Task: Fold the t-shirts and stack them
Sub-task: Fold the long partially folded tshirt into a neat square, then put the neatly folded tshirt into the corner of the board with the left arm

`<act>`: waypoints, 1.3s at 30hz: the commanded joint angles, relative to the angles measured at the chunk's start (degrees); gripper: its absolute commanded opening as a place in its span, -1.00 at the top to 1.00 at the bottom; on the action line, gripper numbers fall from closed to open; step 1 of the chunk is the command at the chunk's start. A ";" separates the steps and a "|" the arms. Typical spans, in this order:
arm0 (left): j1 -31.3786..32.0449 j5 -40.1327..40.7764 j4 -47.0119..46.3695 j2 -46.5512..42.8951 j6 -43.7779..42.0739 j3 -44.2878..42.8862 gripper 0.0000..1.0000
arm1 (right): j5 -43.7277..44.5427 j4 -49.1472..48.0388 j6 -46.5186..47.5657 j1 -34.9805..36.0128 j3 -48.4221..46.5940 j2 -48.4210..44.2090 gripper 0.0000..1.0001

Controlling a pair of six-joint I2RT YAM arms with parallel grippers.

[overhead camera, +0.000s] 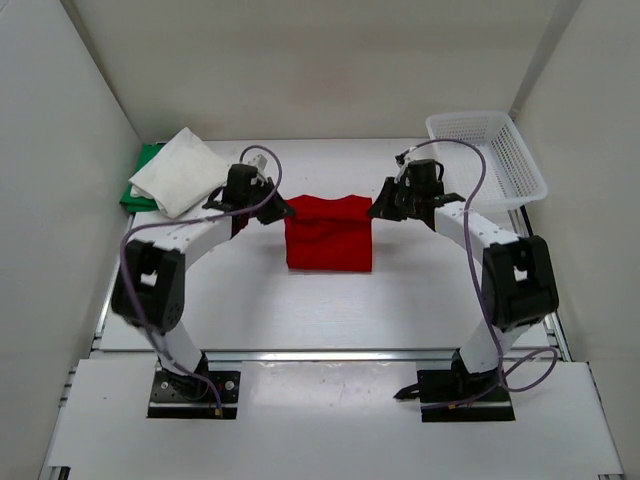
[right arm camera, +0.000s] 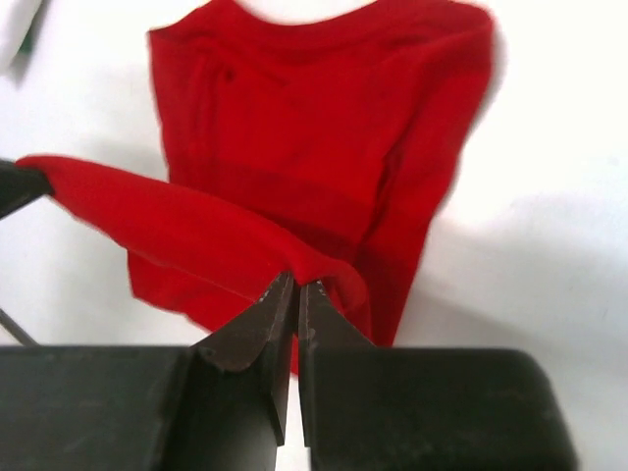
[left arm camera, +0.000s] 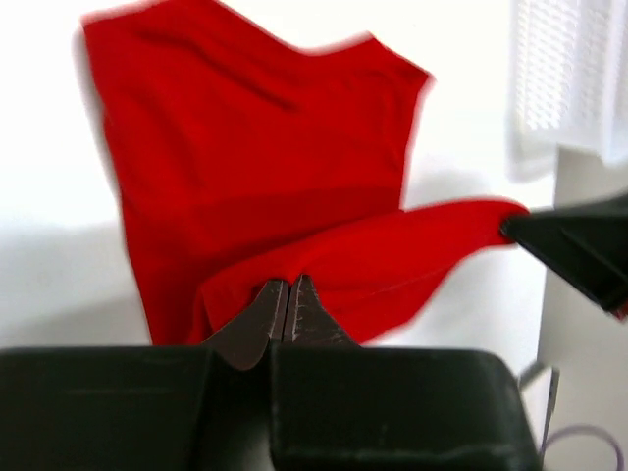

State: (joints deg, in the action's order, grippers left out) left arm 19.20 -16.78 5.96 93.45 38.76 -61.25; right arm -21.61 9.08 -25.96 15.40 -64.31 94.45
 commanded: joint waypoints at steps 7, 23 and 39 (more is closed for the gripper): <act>-4.78 5.61 -0.41 19.03 1.92 -18.20 1.00 | -3.61 -0.47 3.36 -5.90 -20.73 18.28 1.00; 0.10 2.80 -15.71 12.19 6.07 -7.22 0.10 | -4.39 -5.64 1.27 -3.18 -17.37 16.99 0.92; 2.59 -2.82 -37.85 5.53 16.08 26.62 0.06 | -6.87 -21.39 -5.51 0.33 11.31 11.47 1.00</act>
State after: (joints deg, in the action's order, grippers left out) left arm 21.65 -18.87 -29.76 102.83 53.69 -38.28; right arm -29.50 -9.72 -31.53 15.33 -55.20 109.06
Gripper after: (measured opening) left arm 0.445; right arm 0.004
